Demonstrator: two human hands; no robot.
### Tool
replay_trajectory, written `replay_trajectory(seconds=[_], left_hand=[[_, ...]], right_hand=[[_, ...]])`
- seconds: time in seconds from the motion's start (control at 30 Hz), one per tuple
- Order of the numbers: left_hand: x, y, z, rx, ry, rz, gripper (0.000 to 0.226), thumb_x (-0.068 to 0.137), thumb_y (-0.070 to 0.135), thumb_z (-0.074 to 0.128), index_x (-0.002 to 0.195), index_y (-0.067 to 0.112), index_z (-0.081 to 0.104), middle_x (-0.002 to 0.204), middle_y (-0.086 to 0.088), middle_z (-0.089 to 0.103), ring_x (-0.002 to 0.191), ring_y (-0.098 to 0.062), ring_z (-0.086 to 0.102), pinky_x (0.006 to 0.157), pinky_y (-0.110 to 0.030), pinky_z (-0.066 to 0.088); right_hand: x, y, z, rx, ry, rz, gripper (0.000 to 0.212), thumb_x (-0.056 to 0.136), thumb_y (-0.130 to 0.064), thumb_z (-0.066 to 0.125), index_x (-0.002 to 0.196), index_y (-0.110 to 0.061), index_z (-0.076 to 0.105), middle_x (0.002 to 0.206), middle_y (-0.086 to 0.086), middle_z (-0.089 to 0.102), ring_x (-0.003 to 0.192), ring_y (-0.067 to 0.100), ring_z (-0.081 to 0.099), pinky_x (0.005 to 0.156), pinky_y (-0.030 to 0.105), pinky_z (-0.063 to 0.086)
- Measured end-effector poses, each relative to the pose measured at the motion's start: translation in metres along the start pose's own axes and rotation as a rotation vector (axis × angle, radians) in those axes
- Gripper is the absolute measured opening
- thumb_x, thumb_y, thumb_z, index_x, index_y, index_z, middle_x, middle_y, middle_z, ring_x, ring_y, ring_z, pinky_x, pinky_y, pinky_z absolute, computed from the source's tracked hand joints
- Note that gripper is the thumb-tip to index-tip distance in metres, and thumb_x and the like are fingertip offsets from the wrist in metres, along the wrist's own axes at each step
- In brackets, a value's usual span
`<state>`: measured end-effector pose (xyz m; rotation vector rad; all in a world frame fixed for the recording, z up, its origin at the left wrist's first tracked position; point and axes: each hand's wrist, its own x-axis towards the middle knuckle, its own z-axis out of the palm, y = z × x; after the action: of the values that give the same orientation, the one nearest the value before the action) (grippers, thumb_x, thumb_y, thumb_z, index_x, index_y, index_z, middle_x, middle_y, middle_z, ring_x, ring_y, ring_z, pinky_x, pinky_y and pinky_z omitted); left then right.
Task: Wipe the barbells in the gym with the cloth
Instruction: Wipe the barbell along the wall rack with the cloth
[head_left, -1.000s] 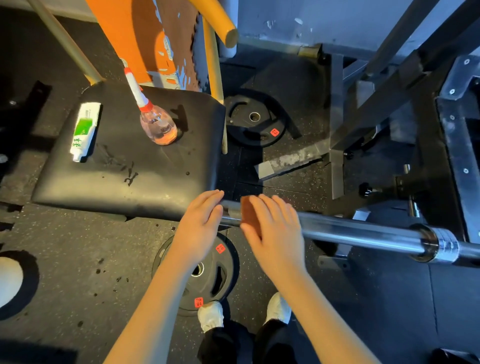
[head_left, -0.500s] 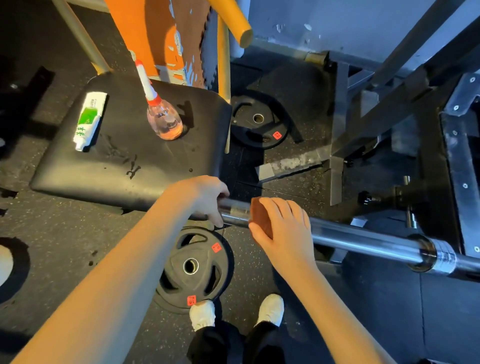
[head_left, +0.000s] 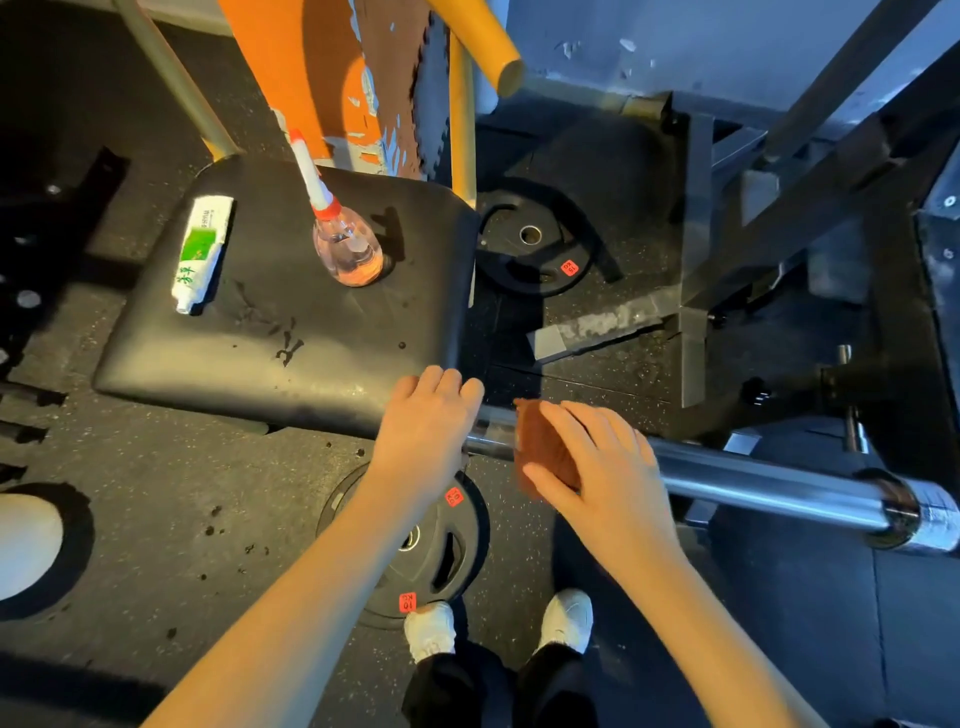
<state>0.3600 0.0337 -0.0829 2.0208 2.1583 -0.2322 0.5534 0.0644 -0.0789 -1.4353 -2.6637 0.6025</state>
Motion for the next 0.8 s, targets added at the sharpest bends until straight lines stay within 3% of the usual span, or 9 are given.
replay_trajectory(seconds=[0.1, 0.17, 0.23, 0.33, 0.47, 0.57, 0.67, 0.8], left_hand=[[0.016, 0.002, 0.001, 0.048, -0.064, 0.025, 0.052, 0.079, 0.02, 0.072, 0.121, 0.016, 0.042, 0.119, -0.003, 0.046, 0.113, -0.023, 0.043, 0.09, -0.032, 0.036], [0.022, 0.0, 0.0, 0.068, -0.118, 0.055, 0.05, 0.08, 0.022, 0.071, 0.123, 0.015, 0.046, 0.121, -0.004, 0.045, 0.115, -0.023, 0.042, 0.089, -0.032, 0.036], [0.023, -0.003, 0.001, 0.038, -0.16, 0.061, 0.046, 0.08, 0.024, 0.069, 0.121, 0.015, 0.049, 0.119, -0.002, 0.051, 0.116, -0.022, 0.044, 0.09, -0.032, 0.037], [0.013, -0.002, 0.006, -0.025, -0.099, 0.018, 0.037, 0.076, 0.021, 0.072, 0.107, 0.017, 0.052, 0.104, 0.001, 0.06, 0.103, -0.022, 0.057, 0.084, -0.031, 0.04], [-0.002, 0.008, 0.026, -0.104, 0.099, -0.049, 0.051, 0.044, 0.0, 0.086, 0.084, 0.013, 0.057, 0.075, -0.003, 0.054, 0.063, -0.023, 0.056, 0.056, -0.033, 0.042], [-0.002, 0.009, 0.026, -0.152, 0.124, -0.049, 0.051, 0.057, 0.002, 0.083, 0.1, 0.012, 0.057, 0.091, -0.004, 0.055, 0.081, -0.024, 0.056, 0.069, -0.035, 0.046], [-0.002, 0.004, 0.016, -0.216, -0.032, -0.023, 0.052, 0.08, 0.023, 0.072, 0.124, 0.015, 0.046, 0.116, -0.002, 0.047, 0.109, -0.022, 0.048, 0.09, -0.033, 0.041], [0.016, -0.009, -0.006, -0.266, -0.265, 0.031, 0.05, 0.075, 0.03, 0.073, 0.117, 0.016, 0.048, 0.11, -0.001, 0.045, 0.102, -0.023, 0.052, 0.081, -0.033, 0.042]], right_hand=[[-0.016, 0.034, -0.01, -0.063, -0.009, 0.073, 0.068, 0.087, -0.067, 0.041, 0.138, -0.022, 0.049, 0.134, 0.005, 0.055, 0.124, 0.032, 0.05, 0.105, 0.051, 0.036], [-0.002, 0.034, -0.012, 0.042, -0.031, 0.225, 0.075, 0.086, -0.075, 0.032, 0.134, -0.02, 0.053, 0.127, 0.006, 0.06, 0.122, 0.03, 0.052, 0.11, 0.05, 0.033], [0.018, 0.012, -0.004, 0.082, -0.033, 0.301, 0.059, 0.09, -0.063, 0.036, 0.131, -0.024, 0.053, 0.122, 0.0, 0.06, 0.118, 0.023, 0.052, 0.109, 0.043, 0.034], [0.02, -0.02, 0.004, 0.083, 0.016, 0.142, 0.051, 0.091, -0.054, 0.036, 0.131, -0.025, 0.051, 0.122, -0.004, 0.06, 0.114, 0.02, 0.054, 0.105, 0.043, 0.04], [-0.014, 0.01, -0.007, 0.008, 0.003, -0.011, 0.055, 0.09, -0.049, 0.048, 0.138, -0.024, 0.046, 0.135, 0.002, 0.056, 0.125, 0.025, 0.052, 0.104, 0.047, 0.04], [-0.002, 0.026, -0.019, 0.021, 0.046, 0.135, 0.044, 0.093, -0.039, 0.055, 0.131, -0.018, 0.056, 0.122, 0.004, 0.065, 0.112, 0.025, 0.06, 0.1, 0.044, 0.046], [0.029, 0.004, -0.008, 0.063, 0.002, 0.289, 0.039, 0.097, -0.041, 0.044, 0.127, -0.019, 0.057, 0.112, 0.002, 0.067, 0.104, 0.022, 0.06, 0.099, 0.04, 0.044], [0.004, -0.015, 0.007, 0.06, 0.037, 0.038, 0.054, 0.089, -0.047, 0.04, 0.132, -0.019, 0.056, 0.129, 0.002, 0.061, 0.12, 0.024, 0.054, 0.105, 0.041, 0.04]])
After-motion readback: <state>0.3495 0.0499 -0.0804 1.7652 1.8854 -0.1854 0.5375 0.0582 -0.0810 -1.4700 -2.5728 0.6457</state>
